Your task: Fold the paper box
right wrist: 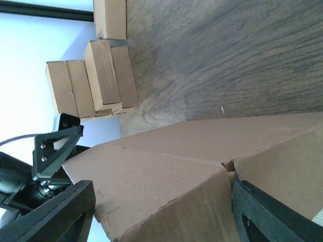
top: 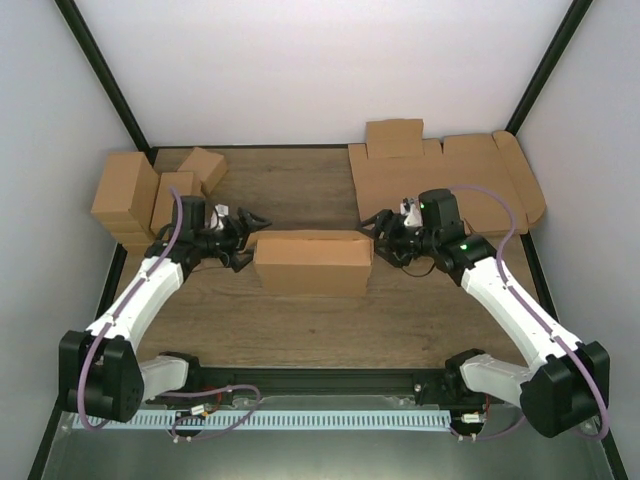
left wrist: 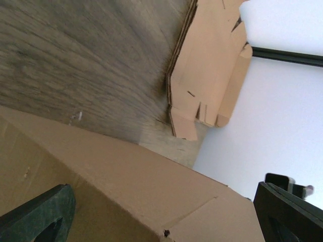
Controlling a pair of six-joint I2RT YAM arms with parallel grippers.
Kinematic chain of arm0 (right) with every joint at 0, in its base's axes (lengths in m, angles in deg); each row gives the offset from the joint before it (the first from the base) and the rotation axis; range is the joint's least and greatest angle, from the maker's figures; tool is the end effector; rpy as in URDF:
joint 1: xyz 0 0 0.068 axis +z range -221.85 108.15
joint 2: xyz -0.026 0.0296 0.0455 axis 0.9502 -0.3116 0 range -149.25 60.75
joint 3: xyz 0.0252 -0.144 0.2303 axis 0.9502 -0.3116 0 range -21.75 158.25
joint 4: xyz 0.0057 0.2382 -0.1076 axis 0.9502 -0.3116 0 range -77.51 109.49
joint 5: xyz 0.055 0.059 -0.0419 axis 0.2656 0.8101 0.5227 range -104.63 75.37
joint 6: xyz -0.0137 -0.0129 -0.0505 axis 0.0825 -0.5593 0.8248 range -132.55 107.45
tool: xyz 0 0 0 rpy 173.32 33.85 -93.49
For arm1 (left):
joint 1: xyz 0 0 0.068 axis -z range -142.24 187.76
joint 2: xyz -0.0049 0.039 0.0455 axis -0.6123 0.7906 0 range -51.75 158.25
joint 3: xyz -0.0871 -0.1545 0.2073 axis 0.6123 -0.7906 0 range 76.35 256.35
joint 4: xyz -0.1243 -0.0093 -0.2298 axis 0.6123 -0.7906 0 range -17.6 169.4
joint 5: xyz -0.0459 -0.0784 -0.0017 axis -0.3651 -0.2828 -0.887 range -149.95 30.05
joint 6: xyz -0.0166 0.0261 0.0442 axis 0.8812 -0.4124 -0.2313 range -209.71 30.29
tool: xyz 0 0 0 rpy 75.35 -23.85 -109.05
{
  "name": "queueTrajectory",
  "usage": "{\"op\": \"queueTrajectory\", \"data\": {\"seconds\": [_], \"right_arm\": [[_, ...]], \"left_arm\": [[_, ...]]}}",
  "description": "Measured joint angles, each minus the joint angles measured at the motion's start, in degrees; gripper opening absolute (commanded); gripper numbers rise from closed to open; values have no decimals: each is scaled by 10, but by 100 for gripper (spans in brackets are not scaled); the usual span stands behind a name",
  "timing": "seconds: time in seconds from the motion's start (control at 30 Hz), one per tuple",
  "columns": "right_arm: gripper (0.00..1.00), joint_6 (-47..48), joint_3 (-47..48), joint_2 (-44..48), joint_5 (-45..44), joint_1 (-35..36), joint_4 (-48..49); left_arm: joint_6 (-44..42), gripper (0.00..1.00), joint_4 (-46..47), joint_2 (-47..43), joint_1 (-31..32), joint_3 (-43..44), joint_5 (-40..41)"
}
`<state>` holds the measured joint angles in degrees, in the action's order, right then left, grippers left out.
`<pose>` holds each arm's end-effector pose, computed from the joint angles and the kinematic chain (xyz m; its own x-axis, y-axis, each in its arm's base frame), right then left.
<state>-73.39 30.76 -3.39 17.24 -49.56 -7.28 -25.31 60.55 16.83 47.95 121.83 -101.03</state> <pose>0.2136 0.1079 0.2956 -0.8957 0.4343 -0.0955 0.1584 0.5121 0.8442 0.2393 -0.0669 0.2509 -0.8384 -0.5399 0.0747 -0.3279 0.3901 -0.8604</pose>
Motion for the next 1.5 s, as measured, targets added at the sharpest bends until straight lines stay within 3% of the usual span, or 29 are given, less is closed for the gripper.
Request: {"op": "queueTrajectory", "data": {"seconds": [0.23,0.5,0.77,0.9,1.17,1.23,1.5], "right_arm": [[87,19,4,0,-25,11,9],[95,109,12,0,-89,16,-42],[96,230,25,8,-129,16,-66],[99,284,48,8,-123,16,-74],[99,380,82,28,-99,16,-89],[94,402,102,38,-98,16,-98],[53,438,162,60,-83,58,-110]], "left_arm": [[-69,100,-56,8,7,42,23],[-183,100,-117,0,12,78,77],[-294,100,-183,-71,12,104,206],[-338,99,-199,-97,12,104,216],[-422,88,-199,-187,12,101,227],[-440,84,-192,-220,12,96,233],[-514,63,-144,-274,12,88,245]]}}
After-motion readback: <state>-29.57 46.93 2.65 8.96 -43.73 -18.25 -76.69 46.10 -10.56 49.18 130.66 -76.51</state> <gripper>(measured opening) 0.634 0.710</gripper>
